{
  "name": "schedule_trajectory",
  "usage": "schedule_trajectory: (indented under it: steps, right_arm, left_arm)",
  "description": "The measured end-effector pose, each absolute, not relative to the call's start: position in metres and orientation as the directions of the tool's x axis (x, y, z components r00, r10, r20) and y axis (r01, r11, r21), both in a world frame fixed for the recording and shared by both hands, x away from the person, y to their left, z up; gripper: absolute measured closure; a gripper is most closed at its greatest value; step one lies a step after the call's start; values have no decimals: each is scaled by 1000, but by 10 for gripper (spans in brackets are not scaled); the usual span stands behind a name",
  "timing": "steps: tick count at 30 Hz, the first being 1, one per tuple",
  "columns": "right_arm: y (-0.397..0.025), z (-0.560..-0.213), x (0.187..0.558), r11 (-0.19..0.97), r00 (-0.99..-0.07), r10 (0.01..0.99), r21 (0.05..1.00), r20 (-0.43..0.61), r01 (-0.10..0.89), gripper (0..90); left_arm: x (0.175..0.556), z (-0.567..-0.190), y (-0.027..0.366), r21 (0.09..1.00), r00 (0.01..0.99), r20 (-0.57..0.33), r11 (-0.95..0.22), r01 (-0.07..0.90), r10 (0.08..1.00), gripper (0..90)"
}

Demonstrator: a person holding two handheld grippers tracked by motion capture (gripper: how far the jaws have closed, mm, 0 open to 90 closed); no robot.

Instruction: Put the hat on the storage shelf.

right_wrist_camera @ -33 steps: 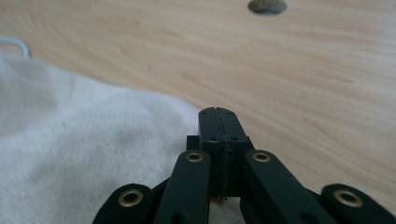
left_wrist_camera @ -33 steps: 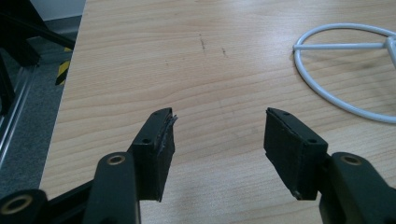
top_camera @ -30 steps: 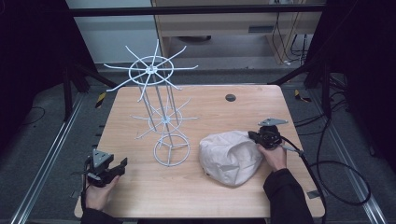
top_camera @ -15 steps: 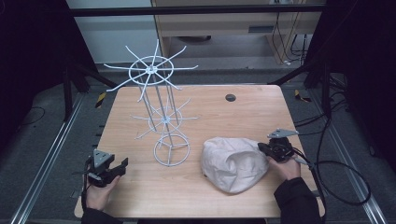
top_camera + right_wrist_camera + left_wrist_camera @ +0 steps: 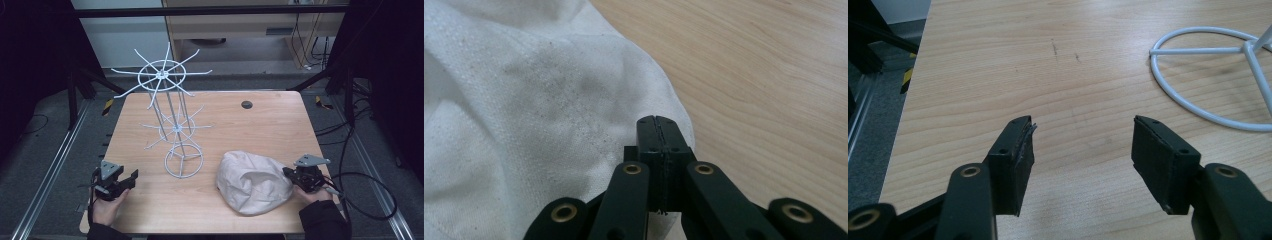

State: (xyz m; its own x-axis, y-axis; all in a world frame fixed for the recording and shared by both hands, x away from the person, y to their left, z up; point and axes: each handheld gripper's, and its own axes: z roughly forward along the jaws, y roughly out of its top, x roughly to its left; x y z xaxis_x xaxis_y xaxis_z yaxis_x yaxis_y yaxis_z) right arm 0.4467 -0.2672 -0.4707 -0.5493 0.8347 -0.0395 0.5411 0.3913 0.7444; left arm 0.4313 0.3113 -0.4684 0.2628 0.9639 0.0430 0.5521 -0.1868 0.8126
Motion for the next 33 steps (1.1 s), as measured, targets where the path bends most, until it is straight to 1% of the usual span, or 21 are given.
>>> schedule_trajectory:
  steps: [12, 15, 20, 23, 25, 29, 32, 33]
  right_arm:
    - [-261, -471, 417, 412, -567, 822, 744, -54, 526, 900]
    - [-261, -469, 414, 409, -565, 823, 750, -58, 519, 900]
    - [-263, -449, 408, 362, -557, 829, 809, -51, 463, 900]
    - [-254, -435, 401, 344, -592, 805, 840, -34, 419, 900]
    - [-242, -427, 397, 336, -626, 780, 853, -14, 400, 900]
    - [-223, -423, 394, 351, -656, 755, 852, -12, 388, 900]
    - [-219, -425, 395, 347, -646, 763, 850, -10, 396, 900]
    - [-221, -426, 397, 335, -636, 771, 853, -4, 401, 900]
  left_arm:
    - [431, -469, 310, 812, 264, 40, -186, 553, 964, 413]
    - [431, -468, 311, 812, 263, 41, -186, 553, 964, 415]
    - [430, -467, 311, 817, 262, 36, -180, 548, 964, 429]
    - [430, -467, 311, 815, 266, 32, -179, 551, 964, 437]
    - [428, -466, 310, 818, 269, 26, -175, 548, 963, 450]
    - [419, -464, 304, 817, 309, -2, -176, 548, 951, 519]
    - [412, -460, 291, 823, 364, -45, -173, 542, 930, 636]
    - [410, -459, 287, 822, 382, -43, -184, 539, 923, 682]
